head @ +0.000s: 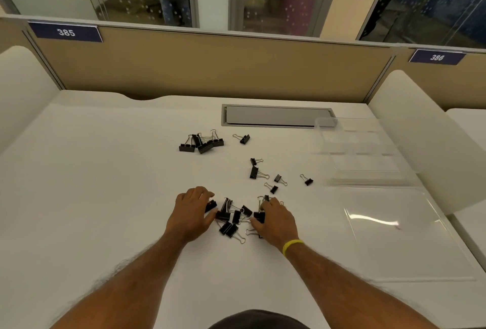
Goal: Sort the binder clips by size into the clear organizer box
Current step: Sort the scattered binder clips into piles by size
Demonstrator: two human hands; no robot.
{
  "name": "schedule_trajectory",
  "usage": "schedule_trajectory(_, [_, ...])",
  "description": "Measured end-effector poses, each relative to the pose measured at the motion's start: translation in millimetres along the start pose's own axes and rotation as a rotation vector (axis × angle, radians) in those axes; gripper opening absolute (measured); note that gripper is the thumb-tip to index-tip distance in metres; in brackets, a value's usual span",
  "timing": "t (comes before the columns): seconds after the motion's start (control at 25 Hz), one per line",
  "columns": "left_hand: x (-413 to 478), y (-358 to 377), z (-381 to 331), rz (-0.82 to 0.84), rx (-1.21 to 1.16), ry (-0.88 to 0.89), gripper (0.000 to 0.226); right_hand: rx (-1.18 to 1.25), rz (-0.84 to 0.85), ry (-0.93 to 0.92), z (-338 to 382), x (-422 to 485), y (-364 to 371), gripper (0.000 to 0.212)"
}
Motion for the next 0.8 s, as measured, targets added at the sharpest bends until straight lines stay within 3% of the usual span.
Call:
schedule_trajectory(0.28, [21.2, -3.7, 19.2, 0.001, -0.005, -0.050, 0.045, 0.236, -0.225, 0.005, -0.9, 23.3, -28.8, 0.028])
schedule_trajectory(0.8, [102.0, -15.8, 71.4, -0.018, -0.001, -0.140, 0.048, 0.347, -0.106, -0.090, 53.3, 191.3, -26.7, 0.033])
Point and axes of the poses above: each hand's wrist, its own x-axis towards the middle knuckle, its own y-axis out of the palm, z = x × y, the point moved 10 cm from there along x, towards the middle knuckle, and after that the axes turned 14 degrees about -y, right-handed, at the moved point
